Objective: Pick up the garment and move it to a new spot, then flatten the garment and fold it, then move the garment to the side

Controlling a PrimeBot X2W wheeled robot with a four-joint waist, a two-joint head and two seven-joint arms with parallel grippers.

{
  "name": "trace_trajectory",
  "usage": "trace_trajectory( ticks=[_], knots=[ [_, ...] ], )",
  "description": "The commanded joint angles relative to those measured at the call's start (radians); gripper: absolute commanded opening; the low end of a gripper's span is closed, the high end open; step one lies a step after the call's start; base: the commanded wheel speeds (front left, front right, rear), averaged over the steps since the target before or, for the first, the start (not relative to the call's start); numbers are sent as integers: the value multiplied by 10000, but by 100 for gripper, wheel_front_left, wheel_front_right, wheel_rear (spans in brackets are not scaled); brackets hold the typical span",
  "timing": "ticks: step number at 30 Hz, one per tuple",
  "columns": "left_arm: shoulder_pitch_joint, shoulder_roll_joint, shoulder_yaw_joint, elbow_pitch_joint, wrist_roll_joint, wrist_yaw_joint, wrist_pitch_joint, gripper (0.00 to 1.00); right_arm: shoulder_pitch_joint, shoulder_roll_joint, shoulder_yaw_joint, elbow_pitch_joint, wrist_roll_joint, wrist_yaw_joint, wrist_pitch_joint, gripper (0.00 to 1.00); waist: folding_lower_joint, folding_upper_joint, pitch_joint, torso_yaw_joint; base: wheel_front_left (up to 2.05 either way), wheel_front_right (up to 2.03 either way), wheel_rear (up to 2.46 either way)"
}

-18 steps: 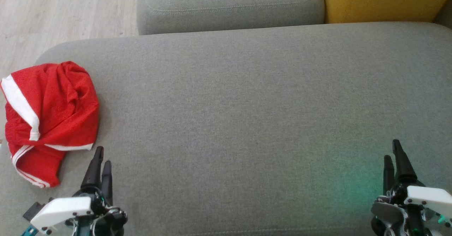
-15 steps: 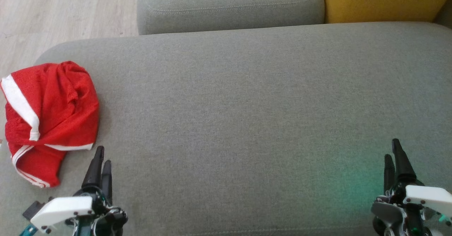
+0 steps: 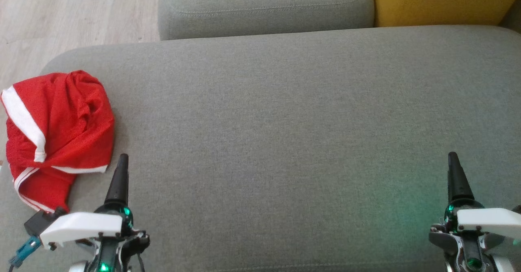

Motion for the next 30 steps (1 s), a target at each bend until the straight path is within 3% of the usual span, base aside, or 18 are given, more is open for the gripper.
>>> trace_trajectory(
  ticks=[1, 30],
  knots=[
    [-560, 128, 9, -409, 486, 5, -109, 100, -406, -274, 78, -473, -461, 14, -159, 100, 0, -1, -7, 1, 0, 0, 0],
    [-803, 206, -561, -1010, 4637, 183, -930, 100, -382, -440, 509, -1433, -4423, 22, -309, 100, 0, -1, -7, -3, 0, 0, 0]
  ],
)
